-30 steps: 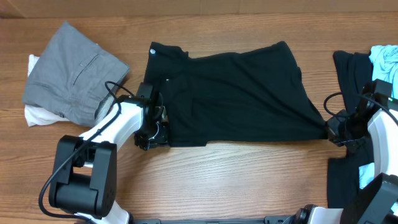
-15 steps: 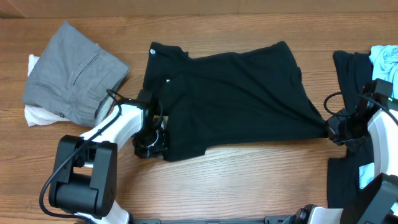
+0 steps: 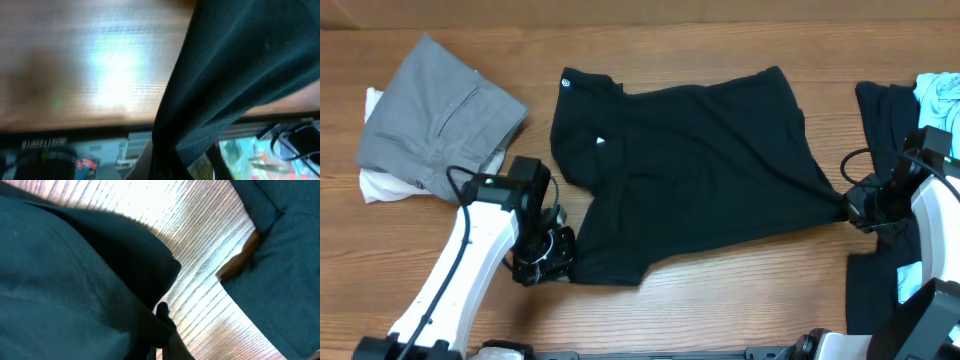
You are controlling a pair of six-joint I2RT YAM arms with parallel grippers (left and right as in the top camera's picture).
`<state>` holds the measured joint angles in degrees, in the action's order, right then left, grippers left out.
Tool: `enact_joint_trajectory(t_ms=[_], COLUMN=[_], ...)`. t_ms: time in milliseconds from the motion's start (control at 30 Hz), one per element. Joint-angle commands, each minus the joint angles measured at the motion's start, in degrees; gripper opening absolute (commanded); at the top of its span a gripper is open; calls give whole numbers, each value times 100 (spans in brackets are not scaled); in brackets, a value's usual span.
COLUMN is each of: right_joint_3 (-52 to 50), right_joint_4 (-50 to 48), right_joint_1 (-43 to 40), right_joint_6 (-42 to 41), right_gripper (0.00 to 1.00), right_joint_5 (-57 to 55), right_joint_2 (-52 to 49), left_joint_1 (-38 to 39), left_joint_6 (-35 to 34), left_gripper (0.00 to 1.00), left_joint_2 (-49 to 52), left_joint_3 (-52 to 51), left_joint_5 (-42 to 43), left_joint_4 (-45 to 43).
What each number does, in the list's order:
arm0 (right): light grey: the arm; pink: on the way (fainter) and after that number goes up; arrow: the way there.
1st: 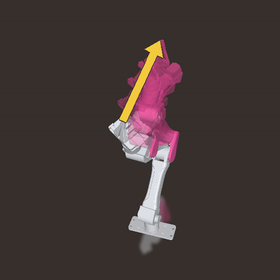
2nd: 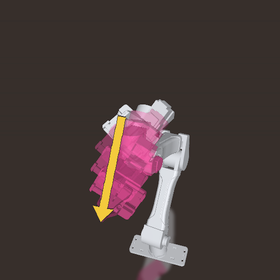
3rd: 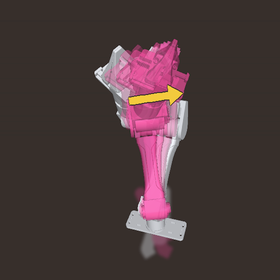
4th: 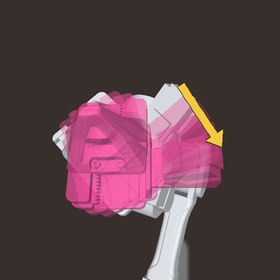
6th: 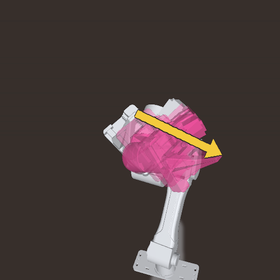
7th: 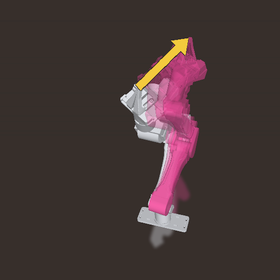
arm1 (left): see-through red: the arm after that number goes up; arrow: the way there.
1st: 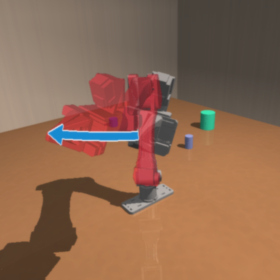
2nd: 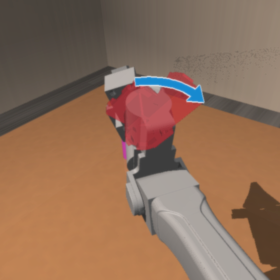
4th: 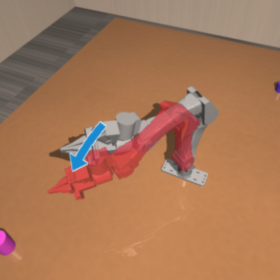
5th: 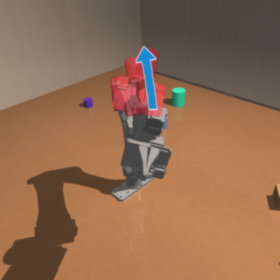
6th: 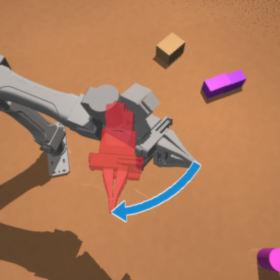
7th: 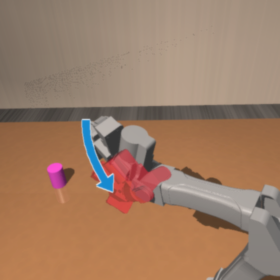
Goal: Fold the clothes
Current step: 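Release the T-shirt and move the left gripper down-left, then move the left gripper up to the T-shirt's upper left corner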
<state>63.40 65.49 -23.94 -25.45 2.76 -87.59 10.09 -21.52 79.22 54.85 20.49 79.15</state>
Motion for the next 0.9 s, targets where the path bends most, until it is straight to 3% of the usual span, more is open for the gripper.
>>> enact_joint_trajectory(t_ms=[0,533,567,633,700,800,867], right_joint_3=[103,103,103,103,103,103,103], right_joint_4=[-20,-2,-4,-7,-7,-22,-24], right_joint_1=[9,9,9,9,9,9,9], right_joint_6=[22,24,22,22,22,24,24], right_gripper=[4,4,4,4,5,5,5], right_joint_5=[-129,-144,-144,-144,-144,-149,-149], right_joint_2=[85,85,85,85,85,85,85], left_joint_1=[-33,-31,-31,-31,-33,-33,-35], left_joint_6=[-260,-243,-227,-229,-225,-68,-28], left_gripper=[4,4,7,26,56,57,53], left_joint_2=[-240,-437,-437,-437,-437,-437,-437], left_joint_3=[-11,-295,-319,-328,-328,-321,-251], left_joint_5=[-310,-616,-616,-610,-610,-581,-542], left_joint_4=[273,962,979,979,914,719,577])
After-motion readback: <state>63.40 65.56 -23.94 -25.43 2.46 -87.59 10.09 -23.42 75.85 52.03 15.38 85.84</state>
